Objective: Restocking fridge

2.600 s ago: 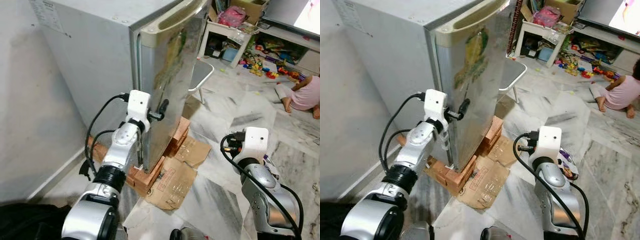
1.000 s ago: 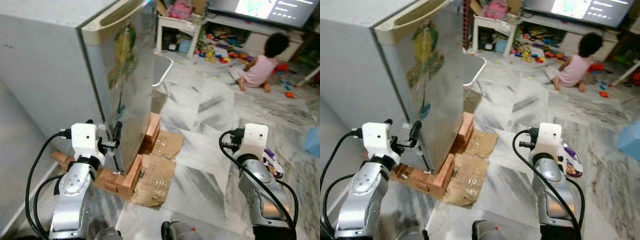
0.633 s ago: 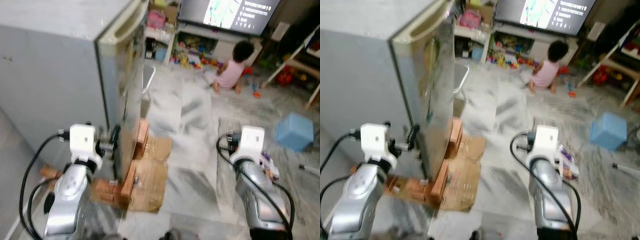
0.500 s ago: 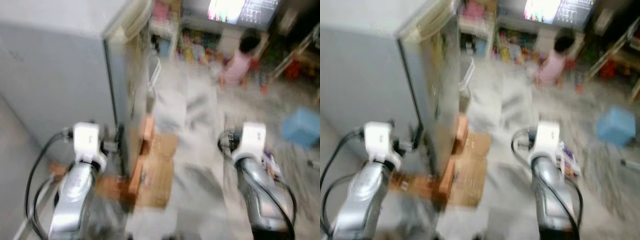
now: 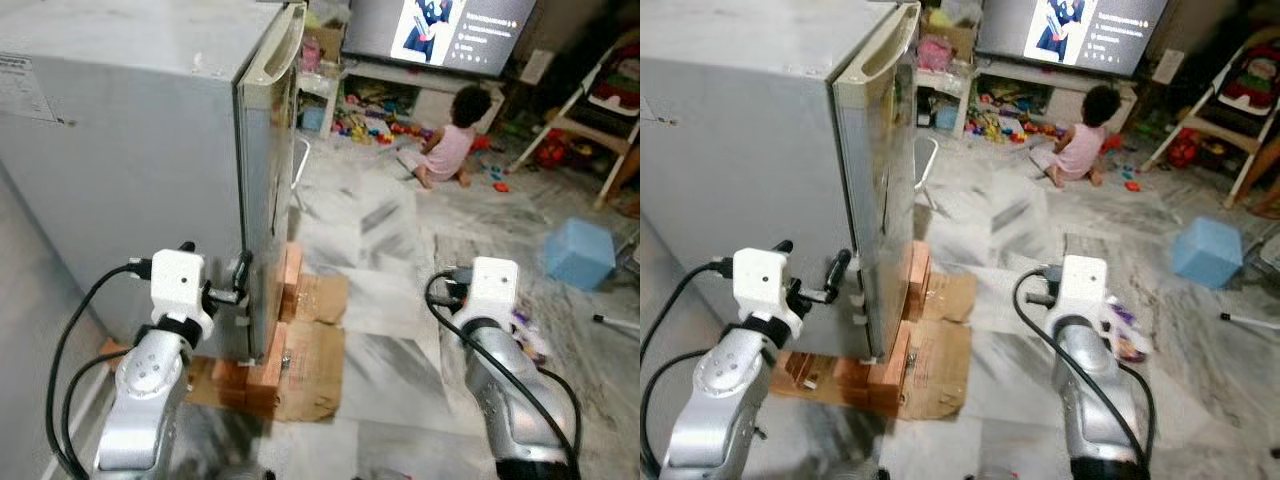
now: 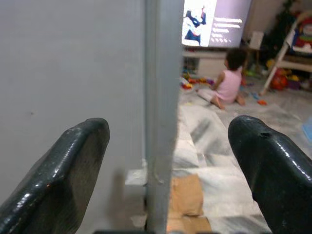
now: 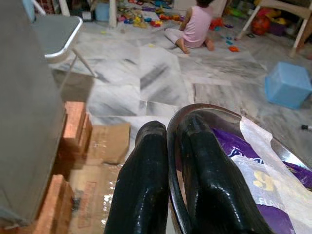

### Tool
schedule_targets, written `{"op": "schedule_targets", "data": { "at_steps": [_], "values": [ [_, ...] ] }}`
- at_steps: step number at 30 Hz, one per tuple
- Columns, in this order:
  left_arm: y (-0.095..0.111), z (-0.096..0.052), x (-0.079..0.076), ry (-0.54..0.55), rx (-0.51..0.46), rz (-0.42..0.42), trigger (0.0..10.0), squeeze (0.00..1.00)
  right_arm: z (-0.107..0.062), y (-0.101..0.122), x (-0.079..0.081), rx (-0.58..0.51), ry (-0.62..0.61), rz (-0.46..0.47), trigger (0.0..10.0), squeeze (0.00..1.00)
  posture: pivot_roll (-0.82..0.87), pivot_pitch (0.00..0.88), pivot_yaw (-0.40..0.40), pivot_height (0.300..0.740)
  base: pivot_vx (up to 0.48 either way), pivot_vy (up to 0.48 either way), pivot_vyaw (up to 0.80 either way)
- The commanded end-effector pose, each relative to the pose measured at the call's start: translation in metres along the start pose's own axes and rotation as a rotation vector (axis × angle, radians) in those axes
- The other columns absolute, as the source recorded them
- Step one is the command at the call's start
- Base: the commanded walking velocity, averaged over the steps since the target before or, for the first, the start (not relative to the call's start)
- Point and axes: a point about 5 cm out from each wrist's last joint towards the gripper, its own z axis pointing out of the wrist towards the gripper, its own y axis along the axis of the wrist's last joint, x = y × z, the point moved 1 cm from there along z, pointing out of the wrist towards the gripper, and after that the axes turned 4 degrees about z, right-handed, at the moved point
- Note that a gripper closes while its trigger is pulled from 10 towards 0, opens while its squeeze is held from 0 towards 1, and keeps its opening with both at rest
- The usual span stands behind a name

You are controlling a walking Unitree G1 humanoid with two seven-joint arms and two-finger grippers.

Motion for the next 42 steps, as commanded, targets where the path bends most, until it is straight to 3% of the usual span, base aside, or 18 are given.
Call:
{"op": "schedule_targets", "data": {
  "at_steps": [1, 9, 21, 32, 42],
  "values": [
    [0.004, 0.002, -0.005, -0.014, -0.020, -0.001, 10.0, 0.00, 0.000, 0.008, -0.005, -0.038, -0.019, -0.011, 10.0, 0.00, 0.07, 0.000, -0.087, 0.740, 0.469, 0.000, 0.00],
    [0.004, 0.002, -0.005, -0.010, -0.020, -0.003, 10.0, 0.00, 0.000, 0.007, -0.005, -0.039, -0.021, -0.012, 10.0, 0.00, 0.07, 0.000, -0.085, 0.740, 0.446, 0.000, 0.00],
    [0.004, 0.001, -0.006, 0.007, -0.019, -0.011, 10.0, 0.00, 0.001, 0.008, -0.003, -0.040, -0.017, -0.010, 10.0, 0.00, 0.08, 0.000, -0.088, 0.740, 0.000, 0.000, 0.00],
    [0.005, 0.002, -0.009, -0.005, -0.023, -0.019, 10.0, 0.00, 0.001, 0.008, -0.004, -0.040, -0.020, -0.014, 10.0, 0.00, 0.07, 0.000, -0.087, 0.740, 0.000, -0.438, -0.32],
    [0.002, 0.005, 0.003, 0.110, -0.002, -0.014, 10.0, 0.00, 0.001, 0.009, -0.004, -0.043, -0.015, -0.018, 10.0, 0.00, 0.07, 0.000, -0.092, 0.740, 0.000, 0.000, 0.00]
  ]
}}
